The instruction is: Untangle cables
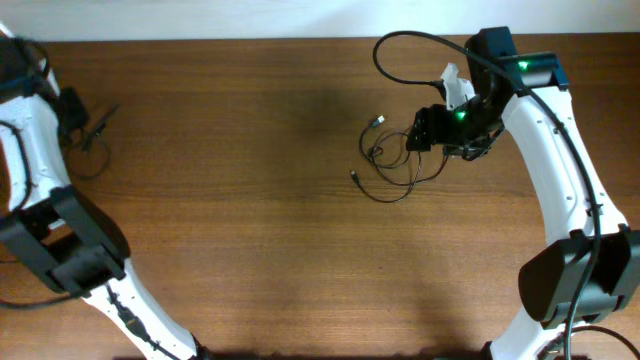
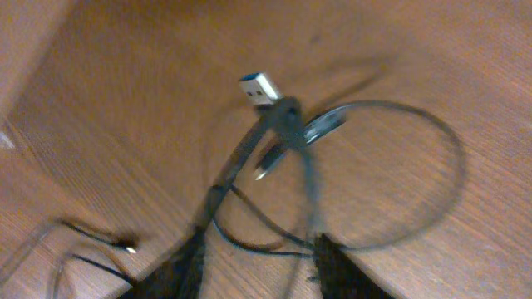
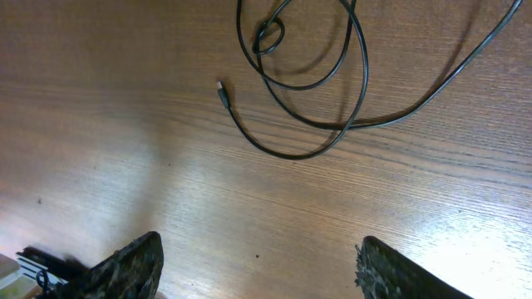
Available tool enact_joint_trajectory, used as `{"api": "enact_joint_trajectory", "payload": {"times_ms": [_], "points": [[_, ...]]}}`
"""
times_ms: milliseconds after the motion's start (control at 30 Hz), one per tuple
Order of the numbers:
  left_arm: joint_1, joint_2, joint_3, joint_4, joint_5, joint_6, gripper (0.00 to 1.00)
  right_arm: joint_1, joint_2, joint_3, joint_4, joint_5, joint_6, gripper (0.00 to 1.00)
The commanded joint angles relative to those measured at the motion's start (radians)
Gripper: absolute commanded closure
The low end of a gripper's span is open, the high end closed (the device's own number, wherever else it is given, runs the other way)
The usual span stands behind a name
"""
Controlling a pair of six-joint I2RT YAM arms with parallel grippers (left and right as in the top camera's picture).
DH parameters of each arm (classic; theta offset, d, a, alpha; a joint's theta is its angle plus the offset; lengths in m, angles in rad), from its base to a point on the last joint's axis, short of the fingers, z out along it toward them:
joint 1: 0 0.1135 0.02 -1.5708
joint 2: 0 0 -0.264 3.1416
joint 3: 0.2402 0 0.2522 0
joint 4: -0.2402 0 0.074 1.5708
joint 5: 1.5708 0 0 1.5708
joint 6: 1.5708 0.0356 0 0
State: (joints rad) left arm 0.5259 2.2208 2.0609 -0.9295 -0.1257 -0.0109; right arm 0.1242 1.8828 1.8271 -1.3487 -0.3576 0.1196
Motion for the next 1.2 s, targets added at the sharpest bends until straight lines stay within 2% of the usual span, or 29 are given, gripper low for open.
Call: {"api": "enact_joint_trajectory", "payload": {"times_ms": [0, 267, 433, 467, 600, 700, 867, 933, 1100, 1167], "points": [[0.042, 0.026, 0.008, -0.053, 0.131, -0.068, 0.00, 0.008, -0.008, -0.005, 0.003, -0.009, -0.008, 0.25], [0.057, -0.099, 0.160, -0.241, 0.132, -0.109, 0.01, 0.008, -0.008, -0.005, 0.003, -0.009, -0.008, 0.25], [0.023, -0.301, 0.224, -0.283, 0.344, -0.108, 0.01, 0.008, -0.008, -0.005, 0.012, 0.005, 0.008, 0.25], [-0.007, -0.333, 0.224, -0.296, 0.348, -0.108, 0.01, 0.008, -0.008, -0.009, 0.025, 0.045, 0.085, 0.25], [-0.204, -0.351, 0.217, -0.374, 0.348, -0.073, 0.00, 0.001, -0.008, -0.071, 0.097, 0.139, 0.247, 0.25], [-0.425, -0.322, 0.174, -0.384, 0.347, -0.040, 0.02, -0.071, -0.008, -0.071, 0.107, 0.120, 0.263, 0.22], [-0.775, -0.174, 0.117, -0.290, 0.348, 0.012, 0.01, -0.312, -0.008, -0.071, 0.071, 0.030, 0.180, 0.21], [-0.924, -0.058, 0.117, -0.206, 0.347, 0.013, 0.00, -0.383, -0.008, -0.071, 0.039, 0.028, 0.130, 0.21], [-1.154, 0.146, 0.117, -0.032, 0.346, 0.033, 0.00, -0.406, -0.008, -0.071, 0.017, 0.029, 0.097, 0.21], [-1.216, 0.193, 0.117, 0.018, 0.294, 0.034, 0.00, -0.404, -0.008, -0.071, 0.016, 0.028, 0.097, 0.21]]}}
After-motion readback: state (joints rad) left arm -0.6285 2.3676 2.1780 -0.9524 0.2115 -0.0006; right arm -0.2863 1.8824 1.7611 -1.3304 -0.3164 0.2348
